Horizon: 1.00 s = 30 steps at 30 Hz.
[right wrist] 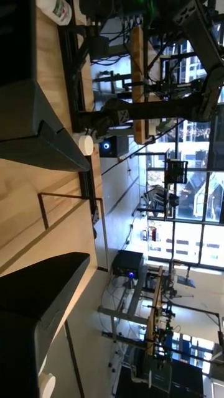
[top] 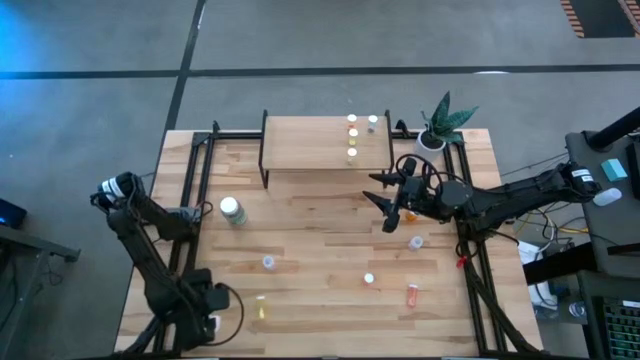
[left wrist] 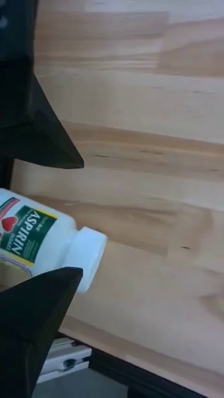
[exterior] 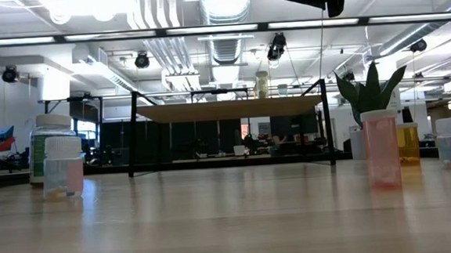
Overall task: Pick and place medicine bottles onto shelf by color
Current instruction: Put the white pill bottle on the shelf
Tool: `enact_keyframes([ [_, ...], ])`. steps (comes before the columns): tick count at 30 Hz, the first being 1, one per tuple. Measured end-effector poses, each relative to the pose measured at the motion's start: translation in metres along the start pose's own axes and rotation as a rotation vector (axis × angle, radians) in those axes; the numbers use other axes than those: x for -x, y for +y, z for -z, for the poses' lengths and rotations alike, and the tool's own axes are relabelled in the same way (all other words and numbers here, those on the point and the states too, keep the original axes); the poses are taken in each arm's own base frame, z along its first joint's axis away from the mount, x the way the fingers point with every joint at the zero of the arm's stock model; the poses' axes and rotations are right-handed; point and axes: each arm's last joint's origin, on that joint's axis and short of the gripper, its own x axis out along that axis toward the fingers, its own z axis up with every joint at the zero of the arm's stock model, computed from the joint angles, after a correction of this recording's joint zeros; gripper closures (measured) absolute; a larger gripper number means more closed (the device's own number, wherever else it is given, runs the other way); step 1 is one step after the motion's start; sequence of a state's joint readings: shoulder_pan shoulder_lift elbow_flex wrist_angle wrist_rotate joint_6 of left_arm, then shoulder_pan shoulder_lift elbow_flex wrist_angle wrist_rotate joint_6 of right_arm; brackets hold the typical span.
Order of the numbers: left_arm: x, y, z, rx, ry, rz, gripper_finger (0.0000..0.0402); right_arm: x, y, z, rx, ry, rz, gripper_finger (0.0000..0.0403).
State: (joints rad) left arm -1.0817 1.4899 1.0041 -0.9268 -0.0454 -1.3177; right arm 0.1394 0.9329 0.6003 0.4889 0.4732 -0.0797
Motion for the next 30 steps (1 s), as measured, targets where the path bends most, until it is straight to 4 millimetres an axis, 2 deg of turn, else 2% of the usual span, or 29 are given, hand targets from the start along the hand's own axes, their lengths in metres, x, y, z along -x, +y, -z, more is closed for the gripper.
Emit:
enact_keyframes([
  [8, -0.014, -0.004, 0.008, -0.172, 0.034, -0.047, 0.0146, 0.000, 0.000, 0.000, -0.012, 0.000, 0.000, 0.0188],
  [13, -0.021, -0.008, 0.007, -0.179, 0.075, -0.055, 0.0146, 0.000, 0.000, 0.001, -0.008, 0.011, -0.001, 0.0188],
  [23, -0.002, -0.018, 0.004, -0.172, 0.069, 0.014, 0.0146, 0.000, 0.000, 0.000, -0.017, 0.004, -0.001, 0.0188],
  [30, 0.008, -0.030, 0.001, -0.151, 0.048, 0.070, 0.0165, 0.000, 0.000, 0.000, -0.018, 0.004, -0.001, 0.0188],
])
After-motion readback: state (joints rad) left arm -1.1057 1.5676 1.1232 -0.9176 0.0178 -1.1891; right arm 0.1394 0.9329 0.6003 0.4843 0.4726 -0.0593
